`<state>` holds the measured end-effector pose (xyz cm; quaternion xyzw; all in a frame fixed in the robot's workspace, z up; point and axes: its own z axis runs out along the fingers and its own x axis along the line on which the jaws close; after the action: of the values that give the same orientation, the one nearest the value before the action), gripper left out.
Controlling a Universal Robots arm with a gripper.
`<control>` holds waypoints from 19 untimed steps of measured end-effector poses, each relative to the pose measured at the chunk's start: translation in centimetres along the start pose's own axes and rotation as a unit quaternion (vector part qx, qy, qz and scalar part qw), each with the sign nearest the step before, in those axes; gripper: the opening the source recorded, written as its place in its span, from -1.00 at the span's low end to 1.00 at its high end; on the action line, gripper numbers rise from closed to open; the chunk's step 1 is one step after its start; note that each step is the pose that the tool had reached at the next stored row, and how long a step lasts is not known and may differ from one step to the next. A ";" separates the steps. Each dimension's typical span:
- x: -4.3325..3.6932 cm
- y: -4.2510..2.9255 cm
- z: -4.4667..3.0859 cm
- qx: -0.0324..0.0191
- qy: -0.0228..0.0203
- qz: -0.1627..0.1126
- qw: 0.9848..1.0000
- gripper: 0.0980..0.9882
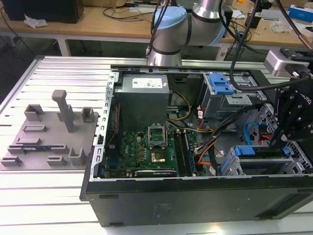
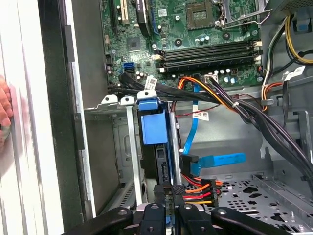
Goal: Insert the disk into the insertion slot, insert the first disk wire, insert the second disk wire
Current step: 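Insert the first disk wire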
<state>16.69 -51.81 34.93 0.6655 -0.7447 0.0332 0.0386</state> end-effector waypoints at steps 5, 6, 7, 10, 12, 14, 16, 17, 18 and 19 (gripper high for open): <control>-0.01 0.00 -0.03 0.000 0.000 0.000 1.000 -0.85; -0.05 0.01 -0.04 0.000 0.000 0.000 1.000 -0.85; -0.09 0.02 -0.03 0.000 0.000 0.000 1.000 -0.85; -0.27 0.03 -0.04 0.000 0.000 0.000 1.000 -0.85; -0.32 0.04 -0.05 0.000 0.000 0.000 1.000 -0.85; -0.33 0.04 -0.05 0.000 0.000 0.000 1.000 -0.85; -0.33 0.04 -0.05 0.000 0.000 0.000 1.000 -0.85; -0.33 0.04 -0.05 0.000 0.000 0.000 1.000 -0.85; -0.34 0.04 -0.03 0.000 0.000 0.000 1.000 -0.85; -0.34 0.04 0.02 0.000 0.000 0.000 1.000 -0.85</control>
<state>16.69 -51.47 34.87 0.6655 -0.7446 0.0334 0.0388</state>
